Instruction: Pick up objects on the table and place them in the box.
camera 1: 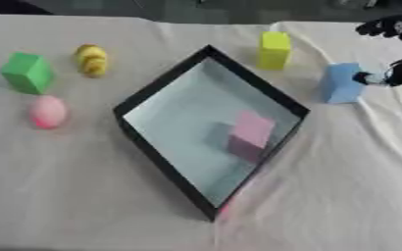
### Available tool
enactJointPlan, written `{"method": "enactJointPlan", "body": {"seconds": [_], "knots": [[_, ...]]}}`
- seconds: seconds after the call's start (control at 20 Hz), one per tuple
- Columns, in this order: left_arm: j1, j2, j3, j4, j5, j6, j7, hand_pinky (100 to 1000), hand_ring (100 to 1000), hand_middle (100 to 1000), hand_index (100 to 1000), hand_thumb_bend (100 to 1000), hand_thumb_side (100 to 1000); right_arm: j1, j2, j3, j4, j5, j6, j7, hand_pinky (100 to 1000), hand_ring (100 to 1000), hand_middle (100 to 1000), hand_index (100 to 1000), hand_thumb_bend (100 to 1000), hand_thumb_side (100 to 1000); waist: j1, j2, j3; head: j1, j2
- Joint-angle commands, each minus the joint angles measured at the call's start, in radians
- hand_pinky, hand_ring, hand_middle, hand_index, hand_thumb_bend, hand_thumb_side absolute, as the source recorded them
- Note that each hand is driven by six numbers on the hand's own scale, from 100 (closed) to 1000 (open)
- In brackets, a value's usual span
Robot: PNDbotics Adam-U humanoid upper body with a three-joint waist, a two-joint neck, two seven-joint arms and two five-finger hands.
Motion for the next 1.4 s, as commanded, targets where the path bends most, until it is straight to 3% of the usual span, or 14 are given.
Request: {"method": "enactJointPlan", "body": {"seconds": [0.05, 0.4, 0.7, 0.95, 1.4], "knots": [[-0.007, 0.031, 0.002, -0.014, -0.007, 0.002, -0.001, 816, 780, 759, 821, 174, 752, -0.03, -0.021, -0.028, 0.029, 0.054, -0.05, 0.05, 939, 930, 868, 914, 436, 125, -0.01, -0.024, -0.001, 0.001, -0.007], [-0.007, 0.033, 0.001, -0.013, -0.008, 0.004, -0.003, 815, 780, 757, 818, 170, 753, -0.058, -0.005, -0.074, 0.081, 0.166, -0.149, 0.162, 942, 939, 885, 918, 430, 124, -0.01, -0.017, -0.005, 0.0, -0.008], [-0.007, 0.033, 0.0, -0.015, -0.01, 0.005, -0.004, 815, 780, 757, 817, 166, 753, -0.092, 0.023, -0.129, 0.105, 0.262, -0.203, 0.27, 940, 938, 883, 916, 426, 123, -0.007, -0.007, -0.006, -0.005, -0.016], [-0.012, 0.032, 0.0, -0.016, -0.01, 0.006, -0.004, 815, 780, 755, 817, 164, 752, -0.117, 0.041, -0.144, 0.104, 0.278, -0.219, 0.368, 942, 930, 872, 909, 445, 159, -0.008, 0.0, -0.002, -0.008, -0.018], [-0.017, 0.028, -0.001, -0.018, -0.007, 0.007, -0.005, 815, 780, 754, 816, 161, 754, -0.166, 0.08, -0.161, 0.09, 0.256, -0.188, 0.548, 947, 922, 864, 917, 476, 220, -0.005, 0.011, 0.003, -0.01, -0.023]]}}
